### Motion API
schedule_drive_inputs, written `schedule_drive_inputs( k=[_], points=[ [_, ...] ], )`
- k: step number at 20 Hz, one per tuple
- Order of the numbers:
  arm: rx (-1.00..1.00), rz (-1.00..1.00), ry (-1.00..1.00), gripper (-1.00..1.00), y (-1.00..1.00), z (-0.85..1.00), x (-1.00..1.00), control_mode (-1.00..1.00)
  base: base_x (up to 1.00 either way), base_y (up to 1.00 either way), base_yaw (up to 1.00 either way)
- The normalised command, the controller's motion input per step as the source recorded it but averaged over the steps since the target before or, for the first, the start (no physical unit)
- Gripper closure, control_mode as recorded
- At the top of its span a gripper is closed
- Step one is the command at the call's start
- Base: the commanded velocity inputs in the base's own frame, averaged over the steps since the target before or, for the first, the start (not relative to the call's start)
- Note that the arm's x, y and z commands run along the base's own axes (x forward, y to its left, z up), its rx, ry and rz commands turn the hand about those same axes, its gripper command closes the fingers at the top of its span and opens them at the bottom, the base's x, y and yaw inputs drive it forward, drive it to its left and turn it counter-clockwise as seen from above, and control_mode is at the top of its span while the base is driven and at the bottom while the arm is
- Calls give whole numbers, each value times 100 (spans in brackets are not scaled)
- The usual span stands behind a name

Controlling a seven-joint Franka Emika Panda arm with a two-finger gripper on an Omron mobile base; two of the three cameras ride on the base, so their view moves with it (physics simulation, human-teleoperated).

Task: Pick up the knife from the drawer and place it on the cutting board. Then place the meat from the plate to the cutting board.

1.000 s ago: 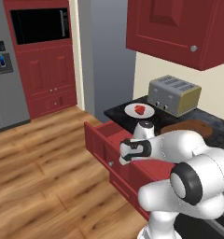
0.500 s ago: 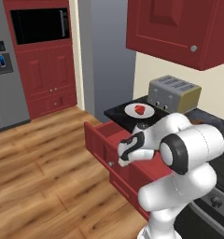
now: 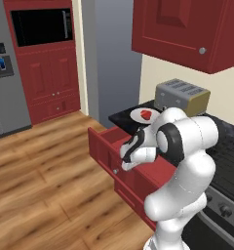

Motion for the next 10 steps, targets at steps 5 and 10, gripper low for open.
schedule_drive_inputs(
  k=[5,10],
  points=[
    [0,6,-12,-100,19,-55,0,-100,0,0,0],
    [0,6,-8,-100,64,-51,-6,-100,0,0,0]
  ],
)
